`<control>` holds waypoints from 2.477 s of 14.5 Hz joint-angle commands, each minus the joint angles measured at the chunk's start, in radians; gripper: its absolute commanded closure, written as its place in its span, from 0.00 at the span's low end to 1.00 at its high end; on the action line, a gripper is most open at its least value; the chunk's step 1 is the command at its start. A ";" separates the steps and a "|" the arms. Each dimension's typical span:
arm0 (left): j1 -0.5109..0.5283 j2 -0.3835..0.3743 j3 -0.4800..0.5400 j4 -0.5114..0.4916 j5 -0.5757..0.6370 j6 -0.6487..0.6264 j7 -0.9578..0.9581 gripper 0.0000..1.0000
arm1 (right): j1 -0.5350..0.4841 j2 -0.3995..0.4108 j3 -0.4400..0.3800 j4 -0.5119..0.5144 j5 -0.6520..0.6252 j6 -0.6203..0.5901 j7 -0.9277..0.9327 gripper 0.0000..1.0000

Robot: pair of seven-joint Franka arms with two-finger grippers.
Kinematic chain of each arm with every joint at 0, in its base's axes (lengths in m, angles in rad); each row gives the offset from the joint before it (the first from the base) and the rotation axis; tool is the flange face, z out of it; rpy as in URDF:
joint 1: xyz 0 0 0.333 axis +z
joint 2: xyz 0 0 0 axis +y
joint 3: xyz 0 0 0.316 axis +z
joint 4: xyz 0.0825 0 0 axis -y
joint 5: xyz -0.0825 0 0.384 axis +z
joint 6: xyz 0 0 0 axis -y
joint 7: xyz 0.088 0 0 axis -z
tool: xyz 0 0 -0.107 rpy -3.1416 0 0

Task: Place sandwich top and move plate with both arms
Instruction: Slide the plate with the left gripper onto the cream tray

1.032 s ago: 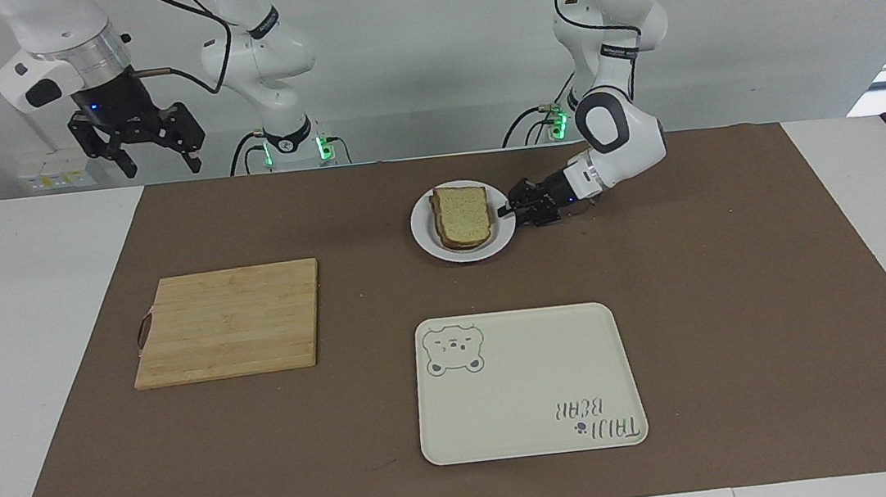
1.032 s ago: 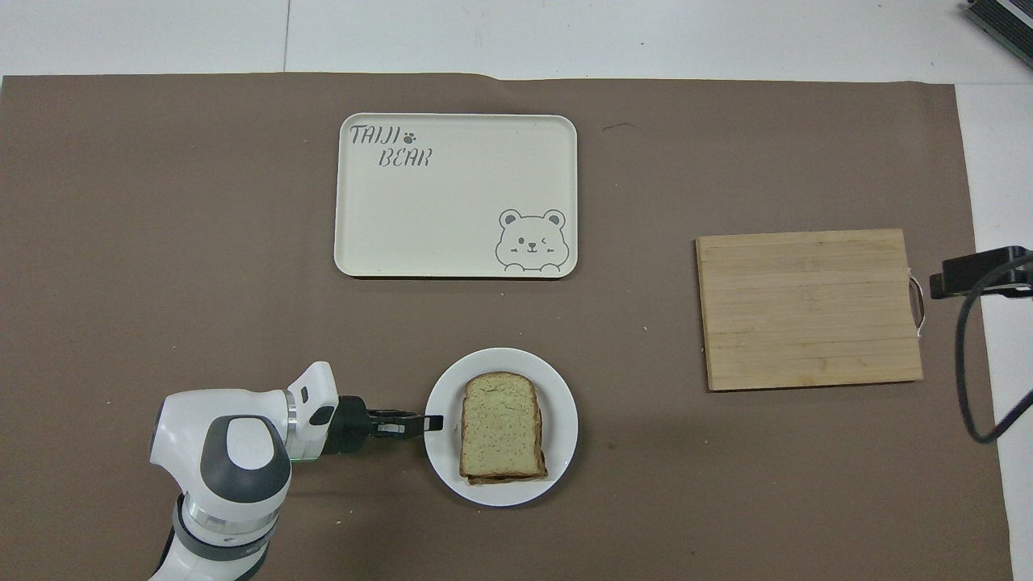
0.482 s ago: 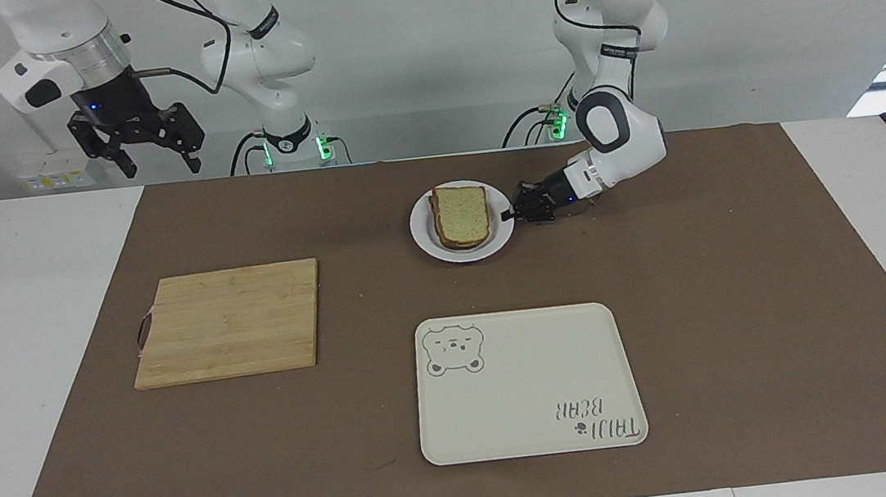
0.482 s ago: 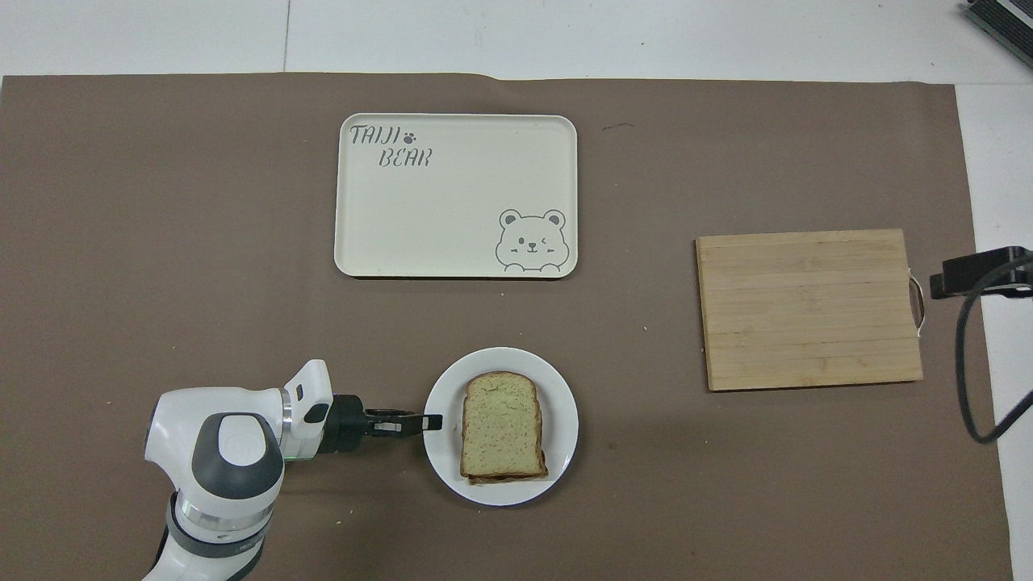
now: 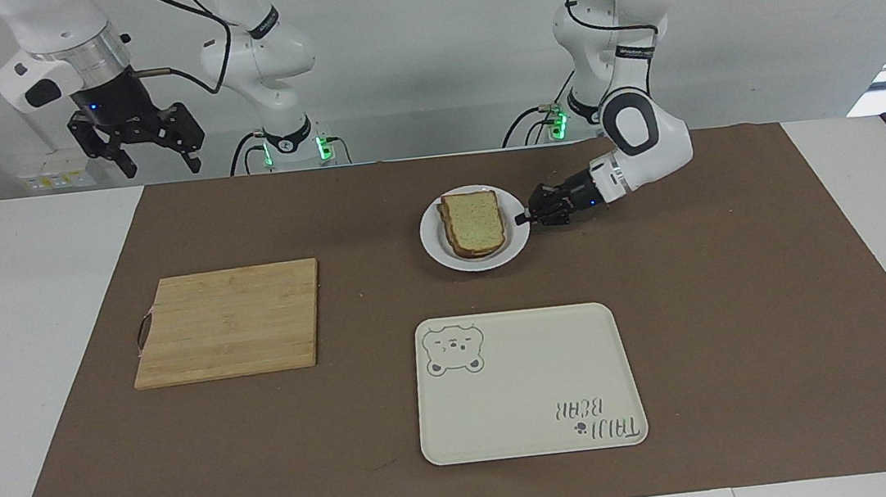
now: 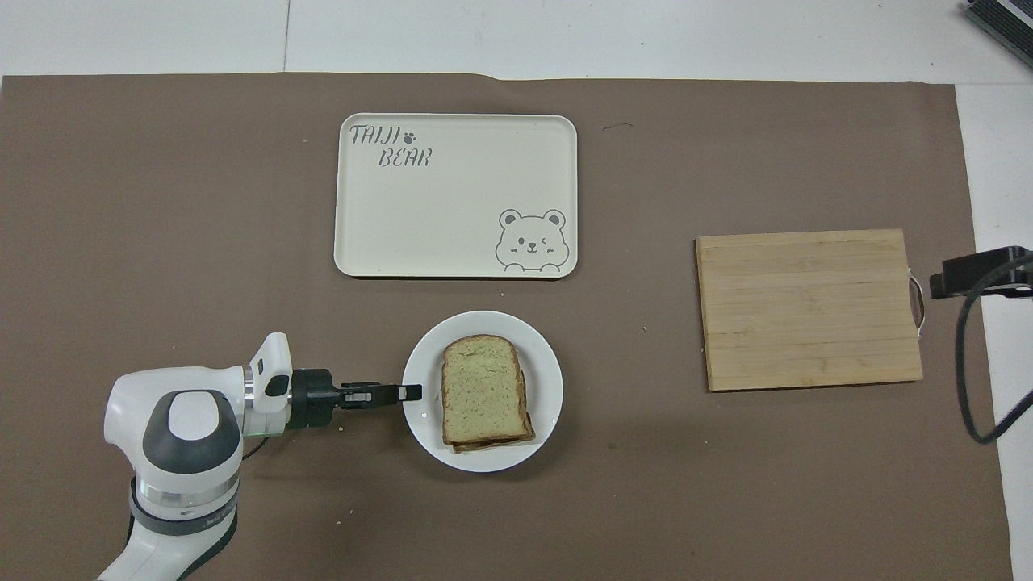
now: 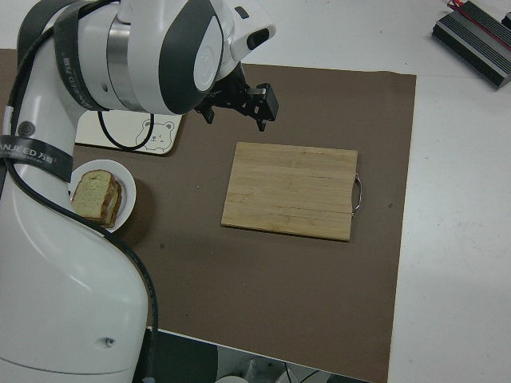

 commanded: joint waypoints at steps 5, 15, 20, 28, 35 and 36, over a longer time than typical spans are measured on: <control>0.122 0.082 0.001 0.160 0.090 -0.143 -0.059 1.00 | -0.008 -0.008 0.004 0.001 -0.008 -0.007 -0.029 0.00; 0.170 0.380 -0.012 0.657 0.313 -0.214 -0.341 1.00 | -0.008 -0.008 0.004 0.001 -0.008 -0.007 -0.029 0.00; 0.184 0.553 -0.028 0.863 0.308 -0.211 -0.343 1.00 | -0.008 -0.008 0.004 0.001 -0.008 -0.007 -0.029 0.00; 0.182 0.624 -0.038 0.952 0.311 -0.194 -0.370 1.00 | -0.008 -0.008 0.005 0.001 -0.008 -0.007 -0.029 0.00; 0.173 0.661 -0.041 0.955 0.308 -0.133 -0.370 1.00 | -0.008 -0.008 0.004 0.001 -0.008 -0.007 -0.029 0.00; 0.175 0.667 -0.042 0.960 0.308 -0.128 -0.370 1.00 | -0.008 -0.008 0.004 -0.001 -0.008 -0.007 -0.029 0.00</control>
